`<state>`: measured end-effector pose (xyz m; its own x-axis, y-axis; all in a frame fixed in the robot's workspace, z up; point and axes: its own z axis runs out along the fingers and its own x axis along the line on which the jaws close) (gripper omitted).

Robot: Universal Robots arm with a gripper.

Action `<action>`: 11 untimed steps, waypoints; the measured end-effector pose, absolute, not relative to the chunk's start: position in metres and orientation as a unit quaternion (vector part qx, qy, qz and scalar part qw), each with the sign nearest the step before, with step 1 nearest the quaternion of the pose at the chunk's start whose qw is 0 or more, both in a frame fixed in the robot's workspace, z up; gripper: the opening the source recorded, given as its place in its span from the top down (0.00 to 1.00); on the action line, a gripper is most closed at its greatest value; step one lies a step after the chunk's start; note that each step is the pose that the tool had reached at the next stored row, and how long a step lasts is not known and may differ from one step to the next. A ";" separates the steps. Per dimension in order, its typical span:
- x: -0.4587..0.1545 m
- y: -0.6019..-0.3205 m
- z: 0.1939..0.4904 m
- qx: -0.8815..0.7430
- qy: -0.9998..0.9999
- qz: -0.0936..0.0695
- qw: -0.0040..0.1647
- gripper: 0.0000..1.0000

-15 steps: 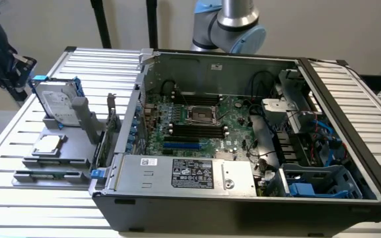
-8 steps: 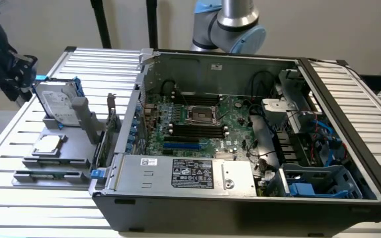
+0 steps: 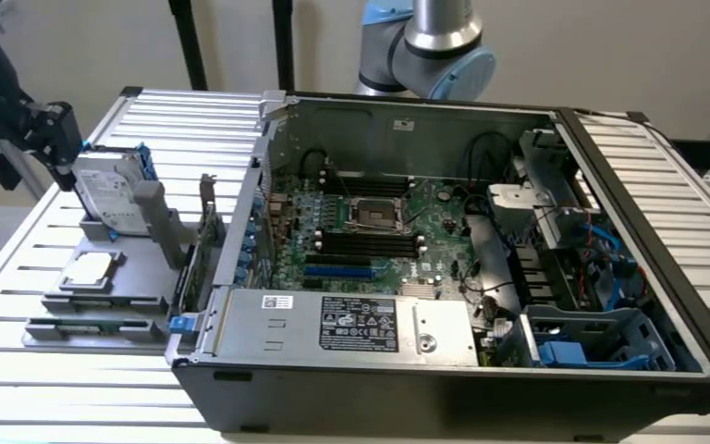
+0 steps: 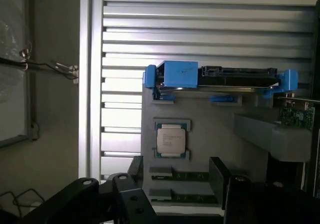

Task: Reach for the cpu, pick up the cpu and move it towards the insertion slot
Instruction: 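Pick up the cpu and move it towards the insertion slot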

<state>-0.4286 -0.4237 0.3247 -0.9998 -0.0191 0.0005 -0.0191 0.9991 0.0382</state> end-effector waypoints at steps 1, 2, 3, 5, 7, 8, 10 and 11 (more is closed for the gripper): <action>-0.429 -0.424 0.323 0.010 -1.000 -0.019 0.000 0.35; -0.429 -0.424 0.321 0.010 -1.000 -0.019 0.000 0.35; -0.429 -0.424 0.319 0.010 -1.000 -0.019 0.000 0.35; -0.429 -0.424 0.316 0.010 -1.000 -0.019 0.000 0.35; -0.429 -0.424 0.312 0.009 -1.000 -0.019 0.000 0.35; -0.429 -0.424 0.310 0.010 -1.000 -0.019 0.000 0.35; -0.429 -0.424 0.306 0.010 -1.000 -0.019 0.000 0.35; -0.429 -0.424 0.304 0.010 -1.000 -0.019 0.000 0.35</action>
<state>-0.4286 -0.4245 0.3044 -0.9998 -0.0191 0.0004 -0.0190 0.9991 0.0382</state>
